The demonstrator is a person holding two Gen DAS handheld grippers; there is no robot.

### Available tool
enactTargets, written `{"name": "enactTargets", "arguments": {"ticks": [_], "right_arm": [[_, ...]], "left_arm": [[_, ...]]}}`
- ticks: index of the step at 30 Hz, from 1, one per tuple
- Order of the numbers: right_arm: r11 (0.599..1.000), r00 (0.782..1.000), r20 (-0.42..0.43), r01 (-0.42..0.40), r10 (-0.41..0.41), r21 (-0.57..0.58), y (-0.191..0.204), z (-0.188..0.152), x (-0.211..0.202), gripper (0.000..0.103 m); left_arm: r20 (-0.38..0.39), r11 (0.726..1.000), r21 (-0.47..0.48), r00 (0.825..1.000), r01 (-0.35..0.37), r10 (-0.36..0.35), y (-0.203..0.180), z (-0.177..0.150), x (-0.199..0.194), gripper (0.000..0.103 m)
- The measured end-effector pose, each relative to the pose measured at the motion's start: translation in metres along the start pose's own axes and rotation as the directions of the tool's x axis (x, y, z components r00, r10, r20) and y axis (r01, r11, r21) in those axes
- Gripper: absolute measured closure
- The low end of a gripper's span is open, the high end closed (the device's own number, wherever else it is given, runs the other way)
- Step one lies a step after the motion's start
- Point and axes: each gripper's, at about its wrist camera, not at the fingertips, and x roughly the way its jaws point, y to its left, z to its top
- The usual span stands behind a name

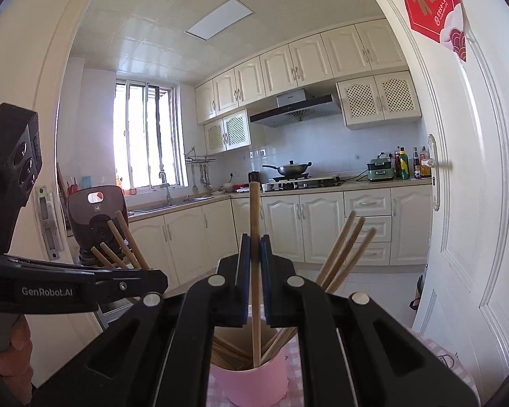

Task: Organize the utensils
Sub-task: 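Lower both chopsticks into the pink cup, then open both grippers and pull them back from the cup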

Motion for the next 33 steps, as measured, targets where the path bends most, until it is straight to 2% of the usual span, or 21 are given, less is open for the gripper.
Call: {"name": "enactTargets", "arguments": {"ticks": [12,14,15,16,17,18,27,33], "right_arm": [[1.0,0.999,-0.052,-0.006,0.006,0.001,0.006,-0.005,-0.003,0.097],[1.0,0.998,-0.062,-0.003,0.003,0.003,0.006,-0.005,-0.002,0.096],[1.0,0.997,-0.074,-0.003,0.004,0.01,0.006,-0.005,0.0,0.097],[1.0,0.996,-0.085,-0.001,0.003,0.017,0.005,-0.006,0.001,0.096],[1.0,0.996,-0.093,0.002,0.0,0.022,0.005,-0.006,0.003,0.096],[1.0,0.996,-0.093,0.005,-0.003,0.025,0.005,-0.006,0.002,0.096],[0.999,0.994,-0.112,0.011,-0.005,0.053,0.006,-0.008,-0.004,0.096],[0.997,0.989,-0.144,0.024,-0.014,0.071,0.006,-0.009,-0.011,0.096]], "left_arm": [[-0.035,1.0,0.007,0.999,-0.022,0.022,-0.003,-0.005,0.002,0.095],[-0.044,1.0,0.007,0.999,-0.027,0.028,-0.003,-0.006,0.003,0.087],[-0.041,0.999,0.008,0.999,-0.033,0.033,-0.002,-0.006,0.003,0.071],[-0.029,0.999,0.005,0.998,-0.047,0.047,-0.001,-0.007,0.001,0.042],[-0.003,0.998,0.0,0.998,-0.059,0.059,0.0,-0.007,-0.003,0.038],[0.013,0.998,0.003,0.998,-0.062,0.062,0.0,-0.007,-0.006,0.038],[-0.01,0.998,0.0,0.998,-0.065,0.065,0.004,-0.011,-0.009,0.038],[0.012,0.994,0.007,0.994,-0.107,0.106,0.007,-0.018,-0.02,0.035]]}}
